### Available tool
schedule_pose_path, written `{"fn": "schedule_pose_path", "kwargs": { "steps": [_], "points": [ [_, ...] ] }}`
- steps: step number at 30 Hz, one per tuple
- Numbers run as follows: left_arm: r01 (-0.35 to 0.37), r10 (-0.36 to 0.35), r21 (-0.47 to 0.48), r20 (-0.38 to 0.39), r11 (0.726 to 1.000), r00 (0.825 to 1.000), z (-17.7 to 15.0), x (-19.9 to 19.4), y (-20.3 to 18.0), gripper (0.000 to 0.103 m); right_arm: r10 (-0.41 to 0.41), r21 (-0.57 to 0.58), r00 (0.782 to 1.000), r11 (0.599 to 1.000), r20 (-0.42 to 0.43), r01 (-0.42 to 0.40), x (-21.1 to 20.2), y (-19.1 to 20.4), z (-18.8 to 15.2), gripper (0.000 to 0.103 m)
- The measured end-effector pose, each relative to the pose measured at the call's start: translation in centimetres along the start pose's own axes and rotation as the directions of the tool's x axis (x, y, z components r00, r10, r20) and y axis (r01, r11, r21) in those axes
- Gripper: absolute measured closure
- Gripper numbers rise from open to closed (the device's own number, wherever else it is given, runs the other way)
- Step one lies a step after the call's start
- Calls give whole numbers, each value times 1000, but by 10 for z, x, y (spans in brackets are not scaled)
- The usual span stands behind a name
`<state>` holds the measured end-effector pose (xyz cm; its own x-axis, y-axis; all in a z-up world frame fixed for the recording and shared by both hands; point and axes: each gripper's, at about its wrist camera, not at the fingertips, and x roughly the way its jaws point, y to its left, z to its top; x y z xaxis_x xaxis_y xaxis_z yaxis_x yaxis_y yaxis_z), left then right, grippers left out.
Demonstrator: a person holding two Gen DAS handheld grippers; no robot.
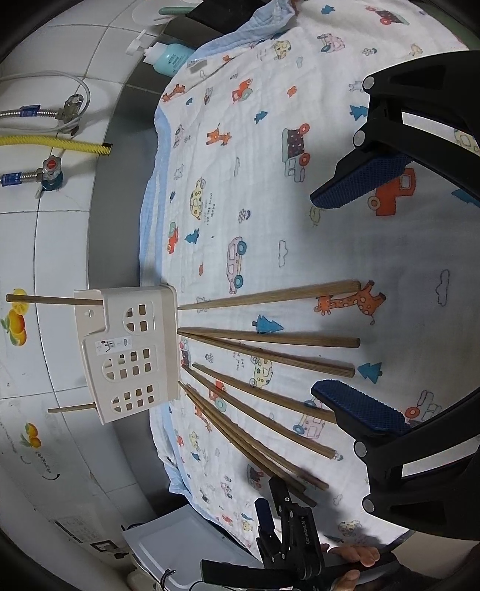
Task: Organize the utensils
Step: 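Lower the left tool onto another chopstick while the right tool grasps one too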
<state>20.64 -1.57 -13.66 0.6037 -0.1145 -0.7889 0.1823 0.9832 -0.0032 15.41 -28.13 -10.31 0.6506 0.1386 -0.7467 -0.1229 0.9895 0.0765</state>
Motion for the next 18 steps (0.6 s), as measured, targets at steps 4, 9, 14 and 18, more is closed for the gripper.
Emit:
{"fn": "schedule_pose_path", "kwargs": {
  "steps": [4,9,14,18],
  "points": [
    [5,-5,16,3,1000,1000,2,4,-4,56,2,0,1000,1000,-10,-2,5,0,0,12],
    [5,-5,13,14,1000,1000,4,4,-4,78,9,1,1000,1000,-14,-9,9,1,1,15],
    [17,-17,6,22,1000,1000,5,3,-6,86,24,8,999,1000,-35,-24,17,0,0,34],
    [28,-28,10,28,1000,999,4,4,-8,87,31,14,998,999,-47,-30,21,-2,-1,50]
  ]
}}
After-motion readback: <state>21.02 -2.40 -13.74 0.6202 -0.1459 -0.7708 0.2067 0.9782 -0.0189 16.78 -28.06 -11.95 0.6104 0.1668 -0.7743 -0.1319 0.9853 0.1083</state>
